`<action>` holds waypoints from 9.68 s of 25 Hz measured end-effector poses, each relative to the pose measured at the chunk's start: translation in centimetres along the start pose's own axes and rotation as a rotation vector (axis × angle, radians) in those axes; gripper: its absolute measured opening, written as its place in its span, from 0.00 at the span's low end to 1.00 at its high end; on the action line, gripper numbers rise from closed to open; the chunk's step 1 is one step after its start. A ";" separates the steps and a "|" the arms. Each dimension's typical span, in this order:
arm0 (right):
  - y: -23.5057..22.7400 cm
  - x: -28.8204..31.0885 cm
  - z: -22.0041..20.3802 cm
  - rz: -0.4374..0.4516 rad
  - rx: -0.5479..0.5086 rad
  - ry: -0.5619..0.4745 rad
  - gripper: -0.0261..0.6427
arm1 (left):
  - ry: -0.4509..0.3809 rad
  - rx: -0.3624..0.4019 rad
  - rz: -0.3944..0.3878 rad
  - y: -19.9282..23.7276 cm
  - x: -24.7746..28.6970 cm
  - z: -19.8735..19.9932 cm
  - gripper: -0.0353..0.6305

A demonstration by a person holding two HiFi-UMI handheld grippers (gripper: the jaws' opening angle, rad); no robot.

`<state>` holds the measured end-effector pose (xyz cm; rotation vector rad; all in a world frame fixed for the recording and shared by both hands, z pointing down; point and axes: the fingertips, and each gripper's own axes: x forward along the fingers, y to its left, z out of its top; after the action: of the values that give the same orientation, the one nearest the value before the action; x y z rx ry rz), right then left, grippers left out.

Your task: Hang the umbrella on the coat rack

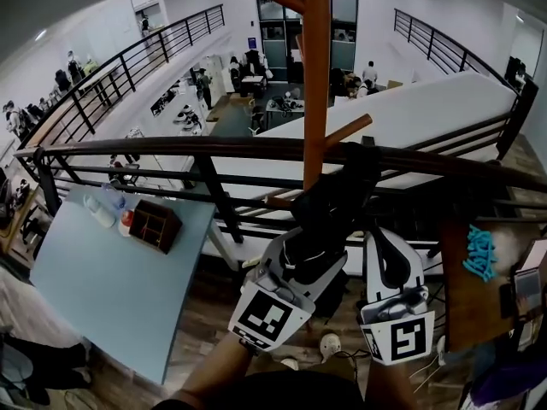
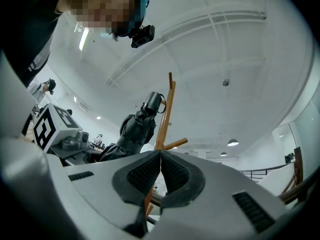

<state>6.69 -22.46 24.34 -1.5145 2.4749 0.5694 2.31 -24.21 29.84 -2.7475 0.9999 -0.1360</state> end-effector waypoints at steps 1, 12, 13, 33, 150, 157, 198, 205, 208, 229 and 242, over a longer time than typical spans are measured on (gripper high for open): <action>-0.6 0.2 -0.2 0.006 0.005 -0.003 0.08 | 0.014 0.004 0.005 0.0 0.6 -0.1 0.40; -6.8 4.9 -2.5 0.115 0.101 -0.058 0.08 | 0.122 0.006 0.140 2.8 6.9 -1.2 0.40; -7.1 5.3 -2.8 0.128 0.109 -0.062 0.08 | 0.130 0.004 0.155 3.1 7.2 -1.4 0.40; -9.8 9.4 -6.6 0.345 0.206 -0.083 0.08 | 0.188 -0.044 0.355 5.1 11.2 -2.3 0.40; -5.6 6.5 -10.3 0.454 0.171 0.019 0.08 | 0.338 -0.148 0.524 0.9 5.1 -13.4 0.56; -5.5 6.6 -10.5 0.454 0.171 0.024 0.08 | 0.328 -0.130 0.524 1.3 5.3 -12.9 0.56; -5.1 4.3 -12.7 0.453 0.218 0.068 0.08 | 0.241 -0.055 0.636 3.4 3.9 -10.3 0.07; -5.6 4.4 -15.0 0.423 0.260 0.094 0.08 | 0.217 -0.072 0.619 4.2 4.9 -10.1 0.07; -6.1 4.4 -14.7 0.405 0.252 0.100 0.08 | 0.200 -0.050 0.587 4.1 5.5 -8.9 0.07; 8.0 -0.3 -6.1 0.269 0.125 0.082 0.08 | 0.037 0.047 0.353 3.5 -8.2 -4.6 0.07; 14.0 -7.5 -1.8 0.146 0.102 0.119 0.08 | -0.028 -0.015 0.209 -1.3 -15.6 -2.8 0.07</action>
<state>-2.11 -11.42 31.77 -1.3757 2.6769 0.3784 -9.22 -13.65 32.63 -2.6296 1.2758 -0.0566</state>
